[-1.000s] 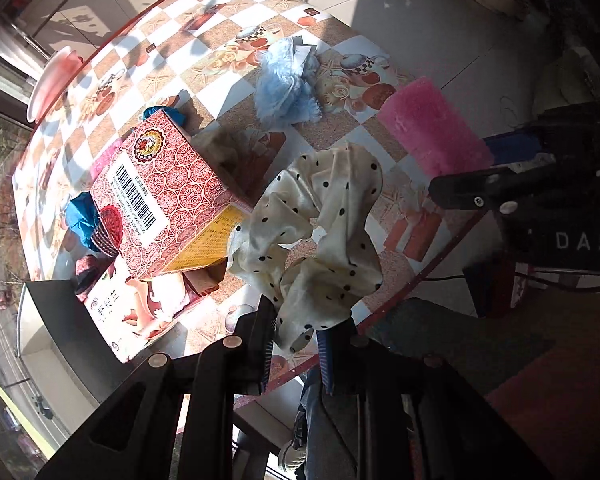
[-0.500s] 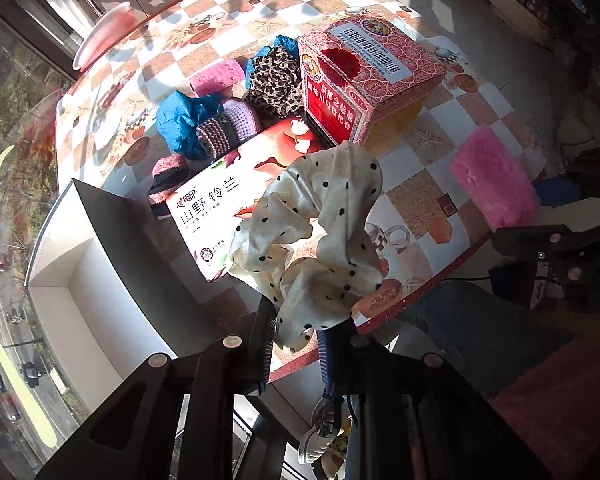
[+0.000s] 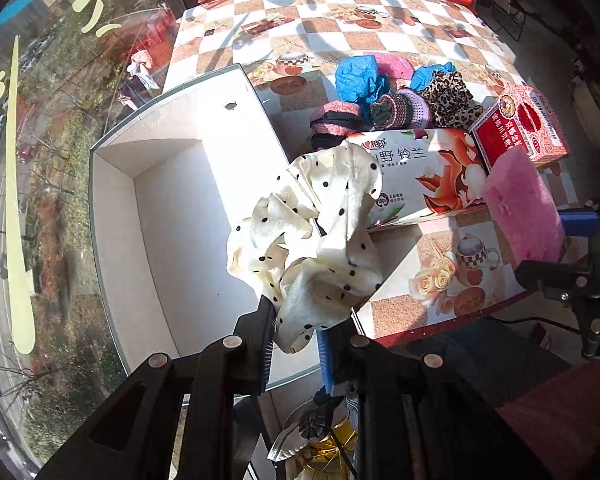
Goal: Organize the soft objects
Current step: 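Carry scrunchie and sponge with both tools over the white cardboard box, then open both tools to drop scrunchie and sponge into the white box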
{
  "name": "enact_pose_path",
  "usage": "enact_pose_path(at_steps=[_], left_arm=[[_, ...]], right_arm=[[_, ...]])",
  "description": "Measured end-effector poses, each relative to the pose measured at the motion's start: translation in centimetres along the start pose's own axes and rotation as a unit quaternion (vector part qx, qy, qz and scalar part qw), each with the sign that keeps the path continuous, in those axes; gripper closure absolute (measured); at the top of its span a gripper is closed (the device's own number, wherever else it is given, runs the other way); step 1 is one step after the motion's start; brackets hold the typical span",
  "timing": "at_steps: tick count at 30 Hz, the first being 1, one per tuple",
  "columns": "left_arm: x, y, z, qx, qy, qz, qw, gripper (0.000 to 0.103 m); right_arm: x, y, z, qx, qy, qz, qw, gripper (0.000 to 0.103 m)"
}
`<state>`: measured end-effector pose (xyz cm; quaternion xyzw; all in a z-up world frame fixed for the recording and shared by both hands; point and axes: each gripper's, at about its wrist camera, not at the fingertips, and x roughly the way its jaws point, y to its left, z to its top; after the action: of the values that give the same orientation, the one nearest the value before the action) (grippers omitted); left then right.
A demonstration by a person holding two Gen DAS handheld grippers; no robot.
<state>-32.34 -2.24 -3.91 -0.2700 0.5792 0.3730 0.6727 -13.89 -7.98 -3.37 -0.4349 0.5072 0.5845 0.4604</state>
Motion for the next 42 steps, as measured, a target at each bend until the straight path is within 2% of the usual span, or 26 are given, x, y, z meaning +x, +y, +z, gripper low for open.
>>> enact_pose_path(at_steps=[7, 12, 16, 23, 42], left_arm=[[1.2, 5.6, -2.4, -0.09, 0.02, 0.02, 0.9956, 0.082], [1.9, 7.5, -3.9, -0.136, 0.03, 0.02, 0.99, 0.082], [2.6, 8.4, -4.1, -0.16, 0.034, 0.021, 0.9864, 0.082], [3.4, 9.2, -4.3, -0.177, 0.039, 0.016, 0.9833, 0.082], [4.2, 9.9, -4.0, -0.182, 0.051, 0.013, 0.982, 0.081]], right_arm=[[0.5, 5.1, 3.6, -0.064, -0.001, 0.003, 0.998, 0.055], [0.5, 8.4, 6.0, -0.095, -0.002, 0.008, 0.995, 0.055], [0.6, 10.4, 7.8, -0.092, -0.003, 0.021, 0.996, 0.055], [1.6, 12.7, 8.2, -0.111, 0.007, 0.021, 0.994, 0.055], [2.8, 14.1, 8.5, -0.132, 0.031, 0.019, 0.991, 0.055]])
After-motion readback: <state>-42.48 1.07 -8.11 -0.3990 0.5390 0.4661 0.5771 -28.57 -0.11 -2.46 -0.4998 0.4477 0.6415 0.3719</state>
